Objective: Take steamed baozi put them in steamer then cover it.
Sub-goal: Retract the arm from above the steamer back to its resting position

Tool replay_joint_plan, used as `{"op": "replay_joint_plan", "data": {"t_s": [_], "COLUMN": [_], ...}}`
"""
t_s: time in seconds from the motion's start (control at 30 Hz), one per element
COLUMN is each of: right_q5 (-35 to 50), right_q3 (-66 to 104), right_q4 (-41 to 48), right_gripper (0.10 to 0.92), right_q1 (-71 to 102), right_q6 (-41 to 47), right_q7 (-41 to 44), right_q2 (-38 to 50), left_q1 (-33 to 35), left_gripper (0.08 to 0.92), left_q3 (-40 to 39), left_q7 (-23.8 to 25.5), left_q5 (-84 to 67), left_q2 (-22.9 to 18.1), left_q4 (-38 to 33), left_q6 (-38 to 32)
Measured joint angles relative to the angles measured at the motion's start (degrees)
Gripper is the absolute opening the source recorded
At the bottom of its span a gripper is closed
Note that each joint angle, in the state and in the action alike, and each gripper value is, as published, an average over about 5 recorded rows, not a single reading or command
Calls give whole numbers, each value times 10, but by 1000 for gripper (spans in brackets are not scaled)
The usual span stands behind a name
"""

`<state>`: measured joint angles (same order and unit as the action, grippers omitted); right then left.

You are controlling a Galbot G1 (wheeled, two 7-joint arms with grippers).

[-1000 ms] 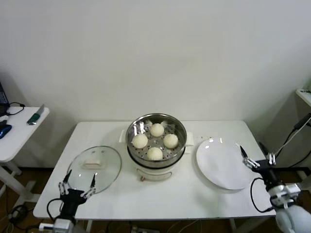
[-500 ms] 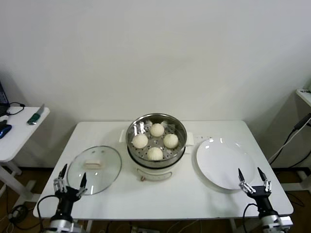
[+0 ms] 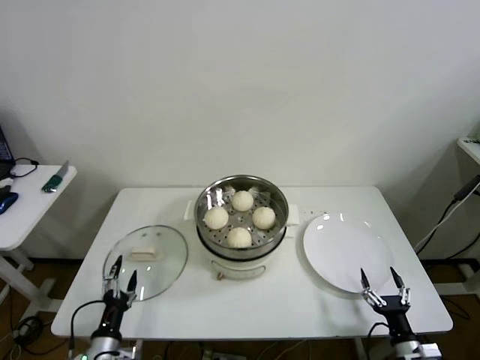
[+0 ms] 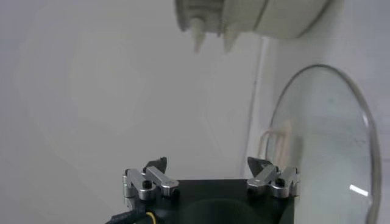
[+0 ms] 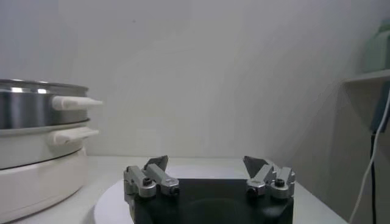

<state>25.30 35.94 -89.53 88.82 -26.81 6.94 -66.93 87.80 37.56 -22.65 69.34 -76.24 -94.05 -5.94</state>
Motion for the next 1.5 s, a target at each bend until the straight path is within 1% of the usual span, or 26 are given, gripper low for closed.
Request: {"op": "replay_joint_plan", "data": {"t_s": [0.23, 0.43, 0.77, 1.37, 1.43, 1.5], "right_q5": [-3, -5, -9, -16, -17, -18], "right_q3": [0, 3, 7, 10, 10, 10], "right_q4": [-5, -11, -15, -17, -17, -16], "right_gripper": [823, 823, 823, 823, 823, 823], "right_q1": [8, 16, 22, 21, 20, 19], "right_q6": [-1, -3, -6, -4, -4, -3], "right_q7": [-1, -1, 0, 2, 2, 2], "right_q2": [-6, -9, -15, -24, -25, -26], "left_q1": [-40, -74, -118, -166, -171, -174], "left_gripper": [823, 823, 823, 823, 817, 787], "left_q3": [-7, -16, -31, -41, -43, -43], "left_q7": [-1, 8, 28, 50, 51, 53], "left_q5": [46, 63, 67, 69, 68, 68], "left_q2": [-1, -1, 1, 17, 17, 17], "left_q4": [51, 78, 106, 146, 150, 154], "left_q6": [8, 23, 47, 66, 66, 67]}}
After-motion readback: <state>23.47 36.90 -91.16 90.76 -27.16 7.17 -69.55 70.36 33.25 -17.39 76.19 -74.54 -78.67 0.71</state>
